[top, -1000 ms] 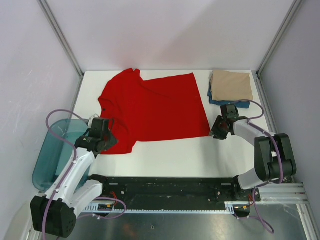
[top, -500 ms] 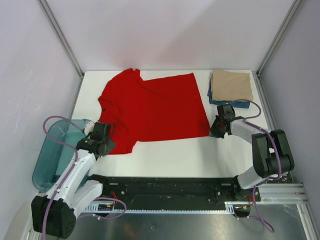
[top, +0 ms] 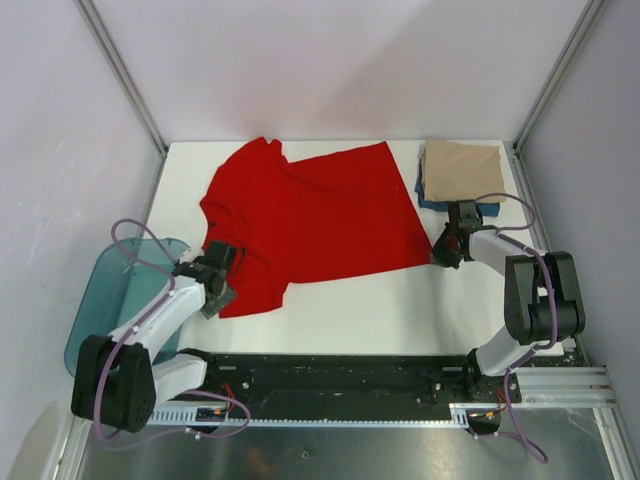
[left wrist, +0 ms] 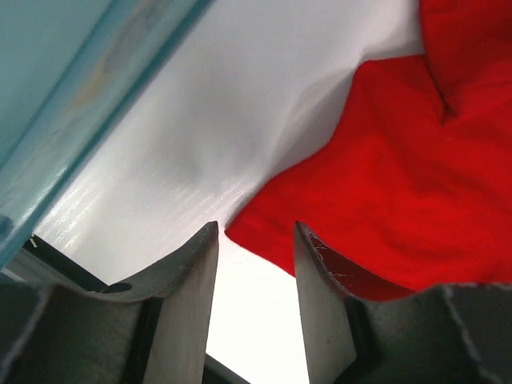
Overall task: Fold and stack the t-shirts
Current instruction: Grap the side of the flattened tshirt closest away from the robot with both arms, then fold the flattened tshirt in 1/3 of the way
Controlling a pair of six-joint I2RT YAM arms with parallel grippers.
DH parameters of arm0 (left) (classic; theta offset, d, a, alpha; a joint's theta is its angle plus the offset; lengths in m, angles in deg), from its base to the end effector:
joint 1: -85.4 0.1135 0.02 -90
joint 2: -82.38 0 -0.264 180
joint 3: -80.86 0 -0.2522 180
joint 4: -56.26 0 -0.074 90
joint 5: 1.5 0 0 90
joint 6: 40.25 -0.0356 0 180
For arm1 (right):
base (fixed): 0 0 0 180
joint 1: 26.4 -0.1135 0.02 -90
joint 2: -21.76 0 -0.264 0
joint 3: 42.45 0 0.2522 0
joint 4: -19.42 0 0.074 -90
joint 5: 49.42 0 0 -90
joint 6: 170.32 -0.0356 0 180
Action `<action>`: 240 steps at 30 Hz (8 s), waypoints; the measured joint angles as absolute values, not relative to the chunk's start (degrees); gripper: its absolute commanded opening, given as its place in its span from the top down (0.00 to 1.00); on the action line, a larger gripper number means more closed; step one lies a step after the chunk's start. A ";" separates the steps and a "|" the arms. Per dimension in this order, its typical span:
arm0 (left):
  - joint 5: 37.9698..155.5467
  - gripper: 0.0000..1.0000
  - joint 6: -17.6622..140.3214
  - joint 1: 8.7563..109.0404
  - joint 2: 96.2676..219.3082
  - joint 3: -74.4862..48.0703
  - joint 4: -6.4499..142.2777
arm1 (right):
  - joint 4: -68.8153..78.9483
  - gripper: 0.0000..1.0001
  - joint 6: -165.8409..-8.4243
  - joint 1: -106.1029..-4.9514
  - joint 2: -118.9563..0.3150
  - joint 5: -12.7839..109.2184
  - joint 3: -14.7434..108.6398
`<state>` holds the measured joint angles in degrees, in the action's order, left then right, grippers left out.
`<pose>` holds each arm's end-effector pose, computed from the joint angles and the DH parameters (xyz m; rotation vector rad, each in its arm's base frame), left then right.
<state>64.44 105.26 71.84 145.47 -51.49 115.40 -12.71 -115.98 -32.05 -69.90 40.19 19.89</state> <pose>0.1705 -0.0262 0.1791 -1.0289 2.4685 0.2641 0.2985 0.0293 0.1576 0.6918 2.5722 0.2306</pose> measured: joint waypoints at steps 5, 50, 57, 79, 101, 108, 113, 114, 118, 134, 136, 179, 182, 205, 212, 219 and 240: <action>64.71 0.51 105.15 70.09 149.93 -51.49 113.83 | -12.80 1.00 -115.47 -30.39 -70.60 40.22 20.68; 74.76 1.00 117.26 66.76 112.58 -46.55 141.06 | -25.69 1.00 -115.87 -32.90 -52.00 39.30 12.90; 69.43 1.00 114.02 66.66 123.33 -36.87 141.06 | -25.45 1.00 -115.85 -34.98 -55.73 38.90 18.40; 59.59 1.00 99.03 74.90 168.33 -20.15 119.01 | -15.27 1.00 -114.56 -38.50 -86.90 36.35 44.96; 60.64 1.00 92.49 78.26 172.64 -15.64 114.20 | -16.73 1.00 -115.34 -36.97 -90.38 33.81 48.39; 61.30 1.00 91.22 79.20 173.73 -15.64 113.76 | -16.51 1.00 -115.89 -36.64 -88.93 33.86 47.12; 61.78 1.00 90.79 79.70 173.89 -15.64 113.39 | -15.09 1.00 -115.89 -36.55 -88.89 34.66 47.12; 61.80 1.00 90.68 79.79 173.89 -15.64 113.28 | -14.72 1.00 -115.89 -36.53 -88.89 34.95 47.12; 62.06 1.00 90.20 80.10 173.89 -15.64 112.85 | -13.17 1.00 -115.89 -36.49 -88.89 35.71 47.12; 63.96 1.00 89.80 80.34 172.66 -18.53 111.86 | -14.11 1.00 -115.80 -36.33 -88.28 35.91 47.12; 65.19 1.00 89.85 80.34 169.65 -21.33 111.71 | -15.48 1.00 -115.67 -36.36 -87.25 35.45 47.06; 67.35 1.00 100.25 78.87 149.12 -29.87 125.74 | -19.33 1.00 -114.51 -38.83 -73.04 34.01 36.39; 66.67 1.00 99.31 78.87 154.50 -26.57 124.08 | -19.05 1.00 -113.81 -38.98 -75.78 33.79 38.49; 64.03 1.00 97.30 79.16 172.53 -16.63 117.09 | -16.01 1.00 -112.15 -36.29 -84.98 34.80 45.07; 64.03 1.00 97.28 79.81 172.68 -16.56 116.67 | -14.52 1.00 -112.15 -36.03 -86.64 36.00 45.73; 64.05 1.00 97.21 80.03 173.89 -16.56 116.19 | -13.47 0.84 -112.13 -36.01 -87.64 36.74 45.92; 66.04 1.00 94.72 80.56 176.55 -16.23 113.70 | -16.75 0.78 -112.48 -37.51 -85.90 37.16 47.08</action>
